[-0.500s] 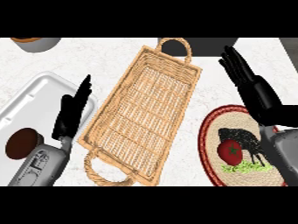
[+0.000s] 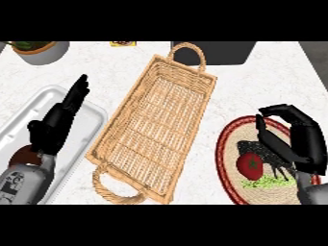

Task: Pick the tomato from the placemat and place it in the basket

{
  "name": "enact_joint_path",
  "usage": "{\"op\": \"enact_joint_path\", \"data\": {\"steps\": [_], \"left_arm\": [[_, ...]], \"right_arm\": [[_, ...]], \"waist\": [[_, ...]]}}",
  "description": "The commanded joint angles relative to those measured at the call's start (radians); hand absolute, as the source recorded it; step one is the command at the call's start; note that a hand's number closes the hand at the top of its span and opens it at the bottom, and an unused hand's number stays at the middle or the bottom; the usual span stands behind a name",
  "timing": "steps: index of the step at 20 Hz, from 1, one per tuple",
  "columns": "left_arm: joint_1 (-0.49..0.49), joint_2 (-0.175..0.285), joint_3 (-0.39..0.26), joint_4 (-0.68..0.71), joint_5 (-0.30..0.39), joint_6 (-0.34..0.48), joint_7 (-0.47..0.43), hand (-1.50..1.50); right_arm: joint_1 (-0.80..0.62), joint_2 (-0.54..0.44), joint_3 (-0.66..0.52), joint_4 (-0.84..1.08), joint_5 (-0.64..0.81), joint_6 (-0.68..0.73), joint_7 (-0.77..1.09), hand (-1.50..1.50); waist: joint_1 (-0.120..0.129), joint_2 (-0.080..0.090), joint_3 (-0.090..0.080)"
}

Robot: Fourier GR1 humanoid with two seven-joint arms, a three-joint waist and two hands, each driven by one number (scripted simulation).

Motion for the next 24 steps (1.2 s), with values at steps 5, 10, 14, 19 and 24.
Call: {"op": "enact_joint_path", "data": {"steps": [5, 10, 14, 19, 24], "left_arm": [[0.014, 0.018, -0.002, -0.039, 0.022, -0.077, -0.052, 0.00], [0.047, 0.057, 0.038, -0.051, 0.039, -0.092, -0.061, 0.00], [0.042, 0.057, 0.033, -0.052, 0.025, -0.084, -0.056, 0.00], [0.045, 0.064, 0.044, -0.049, 0.029, -0.085, -0.056, 0.00], [0.045, 0.056, 0.037, -0.065, 0.029, -0.081, -0.039, 0.00]], "right_arm": [[-0.010, 0.225, 0.169, 0.097, 0.414, -0.546, 0.193, -1.50], [0.041, 0.079, 0.133, 0.136, 0.624, -0.616, 0.449, -1.50], [0.060, -0.041, 0.079, 0.141, 0.721, -0.513, 0.623, -1.50], [0.108, -0.141, 0.149, 0.112, 0.757, -0.243, 0.832, -1.50], [0.086, -0.175, 0.222, -0.079, 0.735, 0.000, 1.090, -1.50]], "waist": [[0.038, 0.010, -0.003], [0.020, -0.001, -0.012], [-0.009, -0.005, -0.019], [-0.008, -0.004, -0.022], [-0.002, -0.010, -0.015]]}}
